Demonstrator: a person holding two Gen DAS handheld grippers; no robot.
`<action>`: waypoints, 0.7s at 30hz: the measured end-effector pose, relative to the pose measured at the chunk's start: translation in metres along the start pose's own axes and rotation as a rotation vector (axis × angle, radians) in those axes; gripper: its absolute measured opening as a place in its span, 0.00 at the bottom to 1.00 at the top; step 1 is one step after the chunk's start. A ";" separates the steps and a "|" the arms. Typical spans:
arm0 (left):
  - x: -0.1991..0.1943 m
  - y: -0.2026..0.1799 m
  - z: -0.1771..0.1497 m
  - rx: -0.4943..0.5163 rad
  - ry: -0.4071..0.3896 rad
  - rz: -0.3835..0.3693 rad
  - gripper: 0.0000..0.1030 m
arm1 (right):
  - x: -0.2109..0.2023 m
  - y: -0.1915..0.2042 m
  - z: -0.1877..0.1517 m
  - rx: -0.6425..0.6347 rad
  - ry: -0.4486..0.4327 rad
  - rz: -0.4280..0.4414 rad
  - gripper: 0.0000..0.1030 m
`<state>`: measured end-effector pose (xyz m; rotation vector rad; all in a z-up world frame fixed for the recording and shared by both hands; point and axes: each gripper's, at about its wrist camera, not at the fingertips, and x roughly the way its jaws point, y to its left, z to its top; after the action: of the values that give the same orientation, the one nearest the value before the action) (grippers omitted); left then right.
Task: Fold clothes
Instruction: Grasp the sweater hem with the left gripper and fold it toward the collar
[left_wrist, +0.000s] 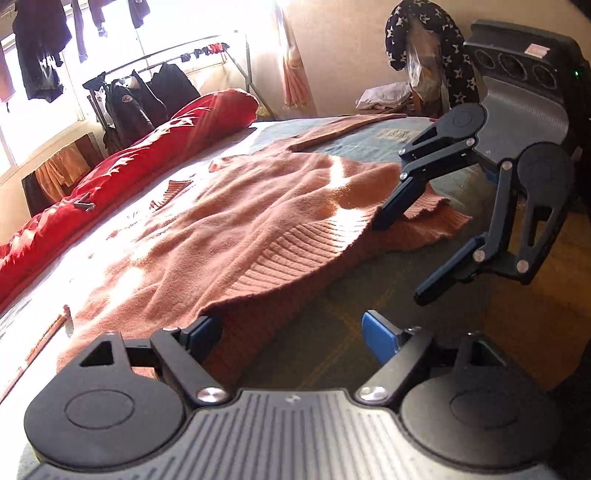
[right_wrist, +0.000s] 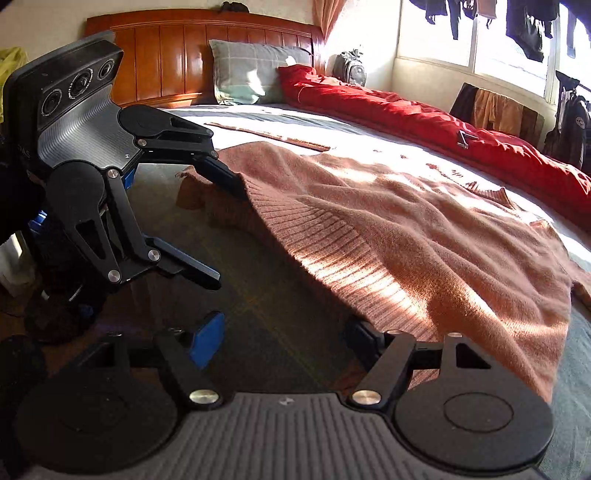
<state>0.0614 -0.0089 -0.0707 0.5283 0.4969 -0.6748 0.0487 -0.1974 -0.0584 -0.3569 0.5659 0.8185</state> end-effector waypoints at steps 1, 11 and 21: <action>0.002 0.001 -0.001 0.005 0.001 0.008 0.81 | -0.002 0.001 0.002 -0.023 -0.008 -0.014 0.75; 0.012 -0.008 -0.020 0.260 0.086 0.164 0.81 | 0.020 0.006 -0.003 -0.205 0.141 -0.213 0.47; 0.009 0.012 -0.021 0.222 0.055 0.262 0.80 | 0.006 -0.011 0.005 -0.113 0.107 -0.296 0.16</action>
<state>0.0707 0.0079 -0.0882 0.8072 0.3969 -0.4670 0.0615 -0.1984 -0.0570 -0.5762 0.5513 0.5489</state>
